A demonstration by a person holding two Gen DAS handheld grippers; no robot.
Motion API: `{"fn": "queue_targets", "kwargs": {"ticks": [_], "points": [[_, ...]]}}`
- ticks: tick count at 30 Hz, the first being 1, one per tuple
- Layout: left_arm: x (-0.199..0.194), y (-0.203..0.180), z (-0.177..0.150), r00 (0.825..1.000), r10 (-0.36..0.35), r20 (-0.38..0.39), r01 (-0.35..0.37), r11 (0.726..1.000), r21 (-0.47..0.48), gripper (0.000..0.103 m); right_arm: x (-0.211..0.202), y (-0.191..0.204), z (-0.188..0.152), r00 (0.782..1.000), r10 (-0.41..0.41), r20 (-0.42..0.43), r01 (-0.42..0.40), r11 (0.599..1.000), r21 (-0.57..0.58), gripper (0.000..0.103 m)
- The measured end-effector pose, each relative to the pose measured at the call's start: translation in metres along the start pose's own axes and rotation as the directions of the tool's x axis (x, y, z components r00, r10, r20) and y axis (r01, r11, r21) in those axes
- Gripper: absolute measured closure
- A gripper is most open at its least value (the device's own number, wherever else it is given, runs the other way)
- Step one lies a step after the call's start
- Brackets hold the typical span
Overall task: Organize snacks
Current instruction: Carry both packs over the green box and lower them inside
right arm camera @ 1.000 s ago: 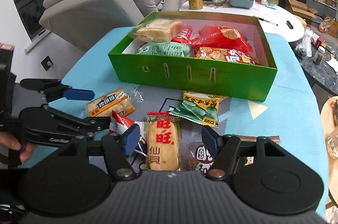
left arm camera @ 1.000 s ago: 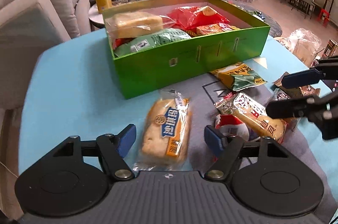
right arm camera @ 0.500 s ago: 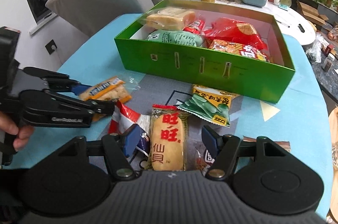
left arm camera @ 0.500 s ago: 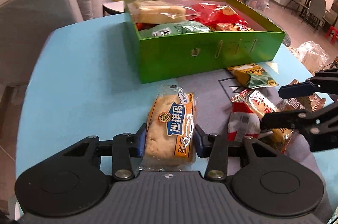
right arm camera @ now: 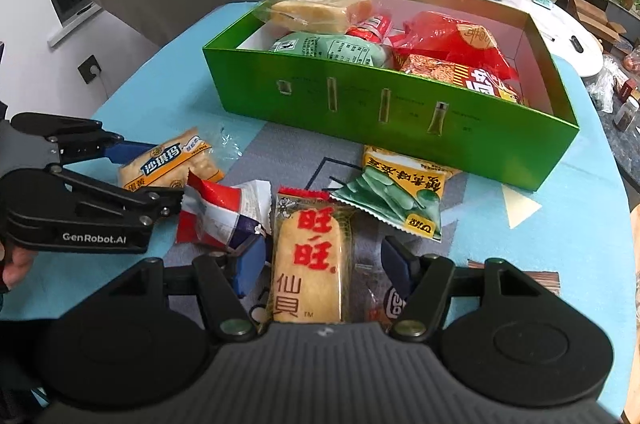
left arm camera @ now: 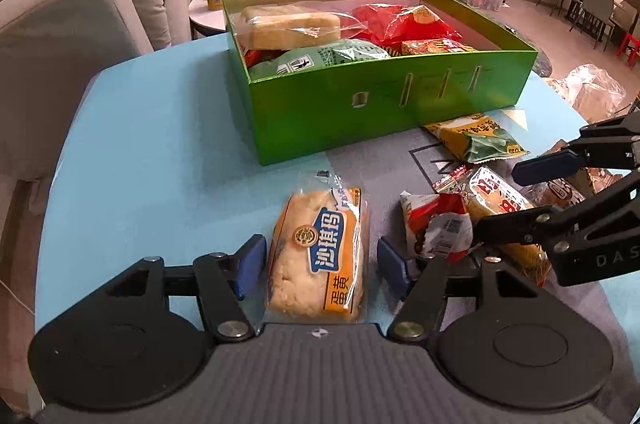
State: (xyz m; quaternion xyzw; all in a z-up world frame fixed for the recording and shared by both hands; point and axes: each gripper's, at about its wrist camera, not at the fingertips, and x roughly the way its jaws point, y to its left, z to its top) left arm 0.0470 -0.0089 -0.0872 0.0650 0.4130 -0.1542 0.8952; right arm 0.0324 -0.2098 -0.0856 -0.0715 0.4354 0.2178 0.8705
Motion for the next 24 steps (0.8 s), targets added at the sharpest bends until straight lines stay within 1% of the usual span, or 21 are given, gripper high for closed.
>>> {"fn": "queue_targets", "kwargs": {"ticks": [2,3,4,5,7,8,11,15,20,24], "points": [[0.002,0.0,0.001,1.0,0.005,-0.001,-0.005,1.0,0.001,0.045,0.002,0.0,0.001,1.0,0.004,-0.004,-0.004,1.0,-0.001,0.04],[0.003,0.001,0.001,1.0,0.007,-0.003,-0.007,1.0,-0.001,0.047,0.003,0.001,0.001,1.0,0.006,-0.007,-0.006,1.0,-0.002,0.04],[0.005,0.002,0.001,1.0,0.01,-0.007,-0.01,1.0,-0.003,0.053,0.004,0.001,0.001,1.0,0.008,-0.01,-0.009,1.0,-0.002,0.04],[0.005,0.002,0.0,1.0,0.012,0.004,-0.012,1.0,0.003,0.058,0.006,0.001,0.002,1.0,0.011,-0.014,-0.011,1.0,-0.002,0.04],[0.003,0.003,0.0,1.0,0.004,0.006,-0.004,1.0,0.003,0.062,0.009,0.002,0.001,1.0,0.008,-0.029,-0.008,1.0,-0.006,0.044],[0.002,0.005,0.0,1.0,-0.002,0.006,0.002,1.0,-0.008,0.062,0.008,0.002,0.0,1.0,0.007,-0.022,-0.008,1.0,-0.013,0.05],[-0.003,0.006,0.0,1.0,-0.005,0.019,0.005,1.0,-0.028,0.063,0.005,0.002,0.001,1.0,0.018,-0.01,-0.018,1.0,-0.001,0.056],[-0.017,0.004,0.001,0.999,-0.005,0.053,0.006,1.0,-0.026,0.063,-0.007,0.001,0.001,0.997,0.068,0.026,-0.068,0.997,0.026,0.056],[-0.036,0.0,0.006,0.995,-0.003,0.102,0.006,1.0,-0.026,0.063,-0.026,0.004,0.002,0.994,0.071,0.081,-0.074,0.997,0.027,0.056],[-0.048,-0.004,0.015,0.99,-0.008,0.141,0.01,1.0,-0.017,0.063,-0.046,0.001,0.007,0.987,0.066,0.147,-0.073,0.996,0.041,0.056]]}}
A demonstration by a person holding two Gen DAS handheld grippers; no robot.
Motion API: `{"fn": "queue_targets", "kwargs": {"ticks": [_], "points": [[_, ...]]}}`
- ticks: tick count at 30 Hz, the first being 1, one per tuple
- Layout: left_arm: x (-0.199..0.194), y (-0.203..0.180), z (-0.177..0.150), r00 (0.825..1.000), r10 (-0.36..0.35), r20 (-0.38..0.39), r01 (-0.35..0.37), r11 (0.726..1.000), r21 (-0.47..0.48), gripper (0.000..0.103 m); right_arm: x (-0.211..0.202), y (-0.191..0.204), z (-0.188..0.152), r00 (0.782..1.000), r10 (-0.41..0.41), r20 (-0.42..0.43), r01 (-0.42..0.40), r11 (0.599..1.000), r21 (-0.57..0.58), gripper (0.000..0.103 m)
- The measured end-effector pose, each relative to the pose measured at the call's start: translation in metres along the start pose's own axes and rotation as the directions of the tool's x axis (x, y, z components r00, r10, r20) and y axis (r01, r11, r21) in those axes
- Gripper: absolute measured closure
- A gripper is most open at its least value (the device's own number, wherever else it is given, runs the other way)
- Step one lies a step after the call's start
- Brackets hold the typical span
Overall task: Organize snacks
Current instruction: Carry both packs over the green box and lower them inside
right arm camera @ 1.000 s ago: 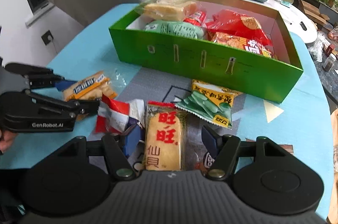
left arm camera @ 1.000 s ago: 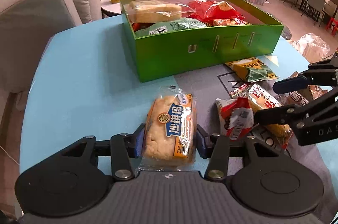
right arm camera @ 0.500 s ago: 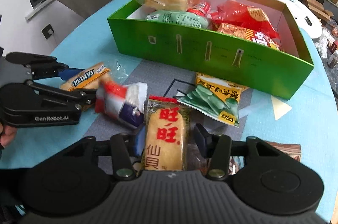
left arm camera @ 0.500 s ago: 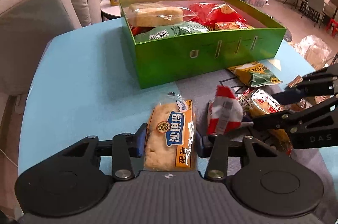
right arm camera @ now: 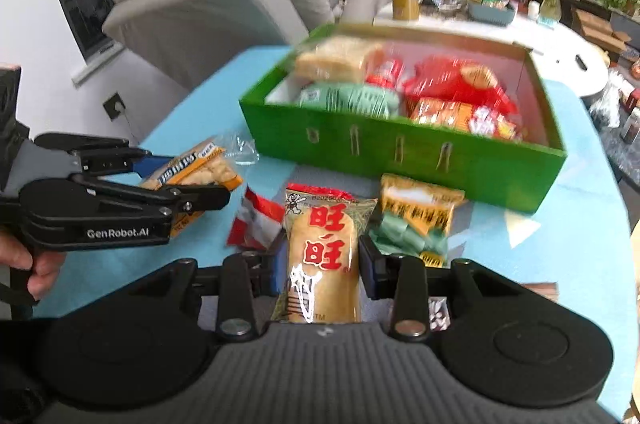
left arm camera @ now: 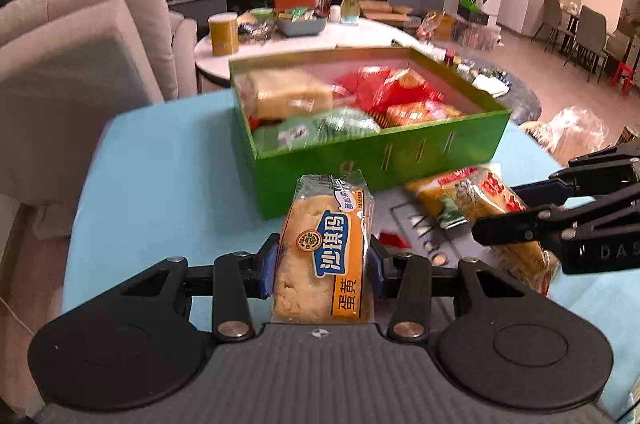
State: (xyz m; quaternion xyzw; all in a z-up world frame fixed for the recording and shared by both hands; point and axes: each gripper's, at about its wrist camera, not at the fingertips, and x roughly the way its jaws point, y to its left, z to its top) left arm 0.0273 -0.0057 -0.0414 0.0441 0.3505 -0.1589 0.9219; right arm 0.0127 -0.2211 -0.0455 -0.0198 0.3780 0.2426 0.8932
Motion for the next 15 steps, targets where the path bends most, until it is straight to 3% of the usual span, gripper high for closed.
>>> {"fn": "queue_targets", "kwargs": {"ticks": [7,15], "points": [[-0.007,-0.014,0.031,0.997,-0.01,0.071,0.009,1.0,0.018,0.063,-0.018,-0.014,0.025,0.994,-0.017,0.107,0.01,0.998,0.064,0.056],[0.017,-0.029,0.08,0.993,-0.05,0.108,0.05,0.999,-0.002,0.063,-0.019,-0.043,0.056,0.987,-0.051,0.154,0.029,0.99,0.141,0.056]]}}
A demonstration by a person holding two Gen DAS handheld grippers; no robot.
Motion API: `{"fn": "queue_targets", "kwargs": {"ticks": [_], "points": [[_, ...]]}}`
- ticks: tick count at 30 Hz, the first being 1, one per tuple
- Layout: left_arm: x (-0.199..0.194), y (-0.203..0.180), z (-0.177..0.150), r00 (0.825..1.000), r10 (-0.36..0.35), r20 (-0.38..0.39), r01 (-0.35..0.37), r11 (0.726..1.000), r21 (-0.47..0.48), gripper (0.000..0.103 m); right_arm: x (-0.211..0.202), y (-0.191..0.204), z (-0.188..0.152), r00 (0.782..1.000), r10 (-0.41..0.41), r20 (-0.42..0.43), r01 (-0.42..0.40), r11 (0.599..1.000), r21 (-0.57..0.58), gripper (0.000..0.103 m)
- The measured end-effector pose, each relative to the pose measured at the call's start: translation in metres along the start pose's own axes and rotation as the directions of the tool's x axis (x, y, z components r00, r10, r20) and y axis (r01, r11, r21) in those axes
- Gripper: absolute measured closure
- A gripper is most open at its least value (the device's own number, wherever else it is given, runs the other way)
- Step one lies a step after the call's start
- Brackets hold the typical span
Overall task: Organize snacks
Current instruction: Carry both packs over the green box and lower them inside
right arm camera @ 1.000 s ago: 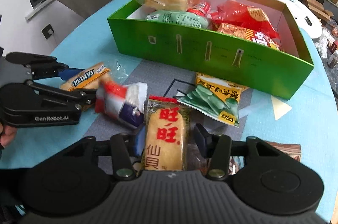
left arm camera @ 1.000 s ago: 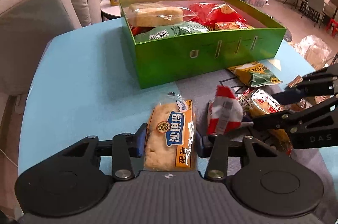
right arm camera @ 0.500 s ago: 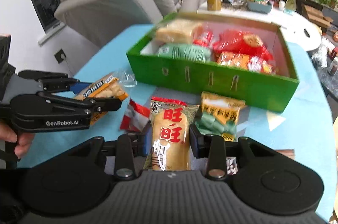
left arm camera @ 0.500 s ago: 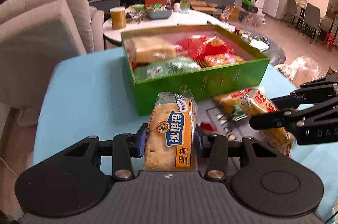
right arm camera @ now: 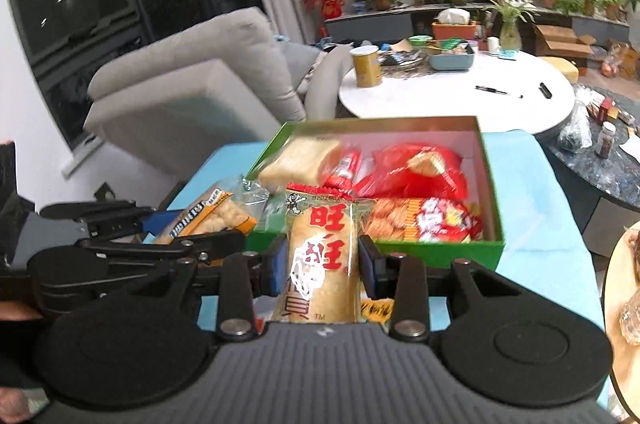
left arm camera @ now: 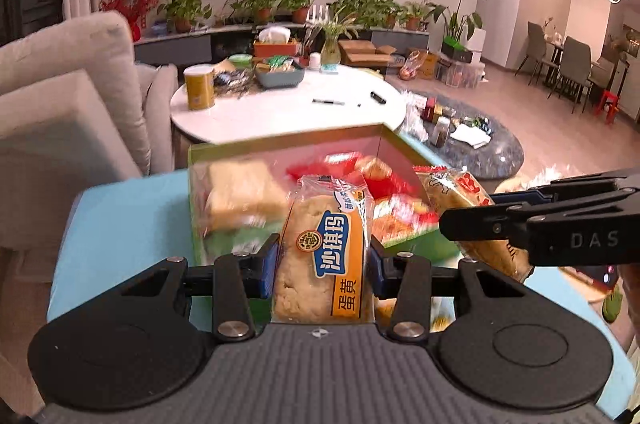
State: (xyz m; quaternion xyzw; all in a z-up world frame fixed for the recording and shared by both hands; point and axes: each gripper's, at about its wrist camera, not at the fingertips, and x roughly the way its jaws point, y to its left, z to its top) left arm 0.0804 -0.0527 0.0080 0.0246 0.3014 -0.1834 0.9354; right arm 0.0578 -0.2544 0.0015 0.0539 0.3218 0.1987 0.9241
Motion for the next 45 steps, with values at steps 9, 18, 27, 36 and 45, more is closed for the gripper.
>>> {"fn": "queue_targets", "kwargs": {"ticks": [9,18,27,36,45], "points": [[0.048,-0.007,0.038,1.0,0.012,0.001,-0.012,0.999,-0.044,0.063,0.019,-0.037,0.034,0.997,-0.047,0.054,0.043,0.997,0.069,0.056],[0.104,-0.005,0.052,0.998,0.038,-0.04,-0.04,0.997,-0.061,0.063,0.059,-0.073,0.054,0.998,-0.044,0.034,0.039,0.988,0.149,0.056],[0.129,-0.005,0.054,0.997,0.055,-0.058,-0.059,0.996,-0.066,0.063,0.078,-0.083,0.056,0.999,-0.046,0.012,0.044,0.988,0.148,0.056],[0.138,-0.008,0.056,0.995,0.084,-0.058,-0.088,0.994,-0.065,0.063,0.085,-0.087,0.058,0.998,-0.062,0.005,0.06,0.988,0.142,0.056],[0.147,-0.007,0.059,0.993,0.093,-0.068,-0.098,0.993,-0.073,0.063,0.093,-0.089,0.062,0.997,-0.078,-0.007,0.078,0.988,0.131,0.056]]}}
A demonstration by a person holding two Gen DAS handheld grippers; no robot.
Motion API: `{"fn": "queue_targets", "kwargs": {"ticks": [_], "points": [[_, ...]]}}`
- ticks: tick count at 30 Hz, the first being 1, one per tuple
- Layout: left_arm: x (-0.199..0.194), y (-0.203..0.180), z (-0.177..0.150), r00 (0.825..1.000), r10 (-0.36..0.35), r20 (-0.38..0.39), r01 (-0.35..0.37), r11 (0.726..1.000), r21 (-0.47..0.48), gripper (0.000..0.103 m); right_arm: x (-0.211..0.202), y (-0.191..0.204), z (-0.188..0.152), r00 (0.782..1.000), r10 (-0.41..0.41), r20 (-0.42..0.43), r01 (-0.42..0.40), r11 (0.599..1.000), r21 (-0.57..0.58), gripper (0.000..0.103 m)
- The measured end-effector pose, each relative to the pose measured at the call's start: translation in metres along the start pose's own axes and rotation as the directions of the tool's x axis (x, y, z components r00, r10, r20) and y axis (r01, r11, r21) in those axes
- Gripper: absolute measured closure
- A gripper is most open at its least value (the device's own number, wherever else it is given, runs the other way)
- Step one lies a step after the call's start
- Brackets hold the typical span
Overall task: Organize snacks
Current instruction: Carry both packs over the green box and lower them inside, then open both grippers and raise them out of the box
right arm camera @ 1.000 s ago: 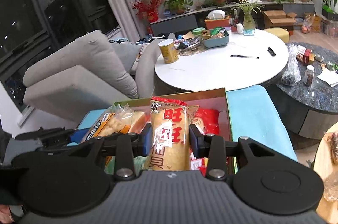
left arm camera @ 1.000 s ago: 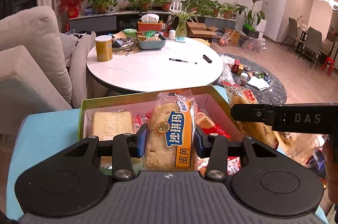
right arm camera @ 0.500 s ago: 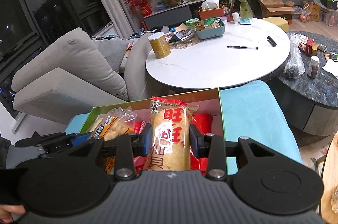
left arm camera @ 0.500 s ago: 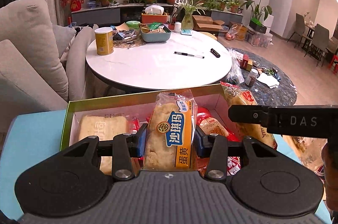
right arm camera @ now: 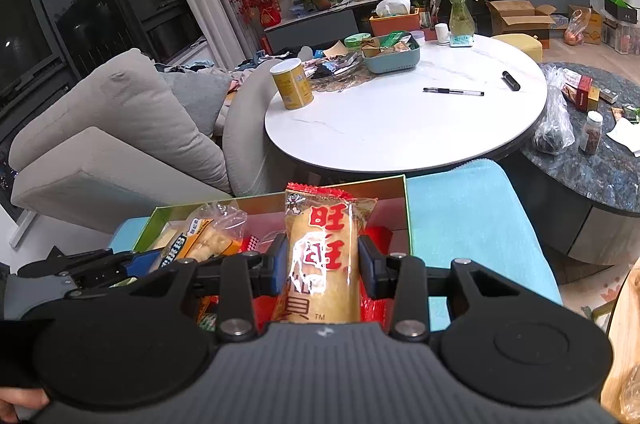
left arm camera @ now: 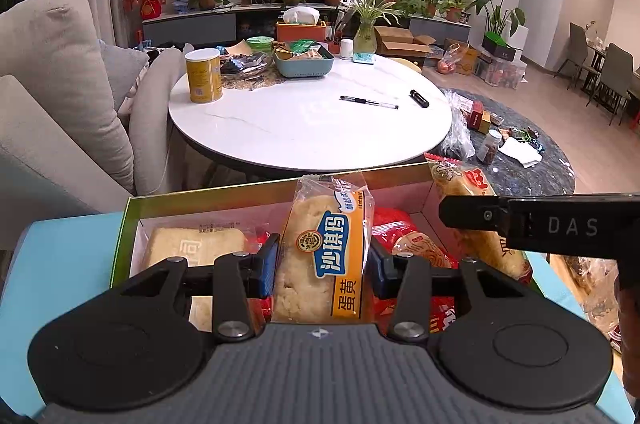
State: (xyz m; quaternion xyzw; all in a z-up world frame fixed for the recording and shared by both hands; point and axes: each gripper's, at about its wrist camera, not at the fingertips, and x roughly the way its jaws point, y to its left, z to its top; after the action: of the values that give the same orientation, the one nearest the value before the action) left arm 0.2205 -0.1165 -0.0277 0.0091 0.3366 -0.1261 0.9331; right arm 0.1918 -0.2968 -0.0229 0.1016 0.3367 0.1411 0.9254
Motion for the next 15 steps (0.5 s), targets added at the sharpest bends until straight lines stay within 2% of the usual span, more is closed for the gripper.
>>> {"fn": "queue_targets", "kwargs": {"ticks": [2,3,5,6,15], "points": [[0.003,0.001,0.001,1.0,0.004,-0.002,-0.004,1.0,-0.005,0.062,0.005,-0.001,0.002,1.0,-0.006,0.001,0.006,1.0,-0.003,0.056],[0.002,0.001,0.0,1.0,0.008,-0.002,-0.008,1.0,-0.006,0.059,0.005,0.0,0.002,1.0,-0.018,0.006,0.018,1.0,-0.003,0.055],[-0.002,0.001,-0.001,1.0,0.005,0.007,-0.005,1.0,-0.001,0.049,0.005,-0.001,0.002,0.999,-0.045,0.016,0.045,0.999,0.01,0.046],[-0.006,0.001,-0.001,1.0,0.003,0.018,-0.003,1.0,0.001,0.044,0.003,-0.002,0.002,0.999,-0.045,0.021,0.045,0.999,0.014,0.046],[-0.04,0.006,-0.004,0.997,0.025,0.066,-0.026,1.0,0.017,0.04,-0.018,0.001,-0.003,0.999,-0.015,0.031,0.015,1.0,0.006,0.046]]}}
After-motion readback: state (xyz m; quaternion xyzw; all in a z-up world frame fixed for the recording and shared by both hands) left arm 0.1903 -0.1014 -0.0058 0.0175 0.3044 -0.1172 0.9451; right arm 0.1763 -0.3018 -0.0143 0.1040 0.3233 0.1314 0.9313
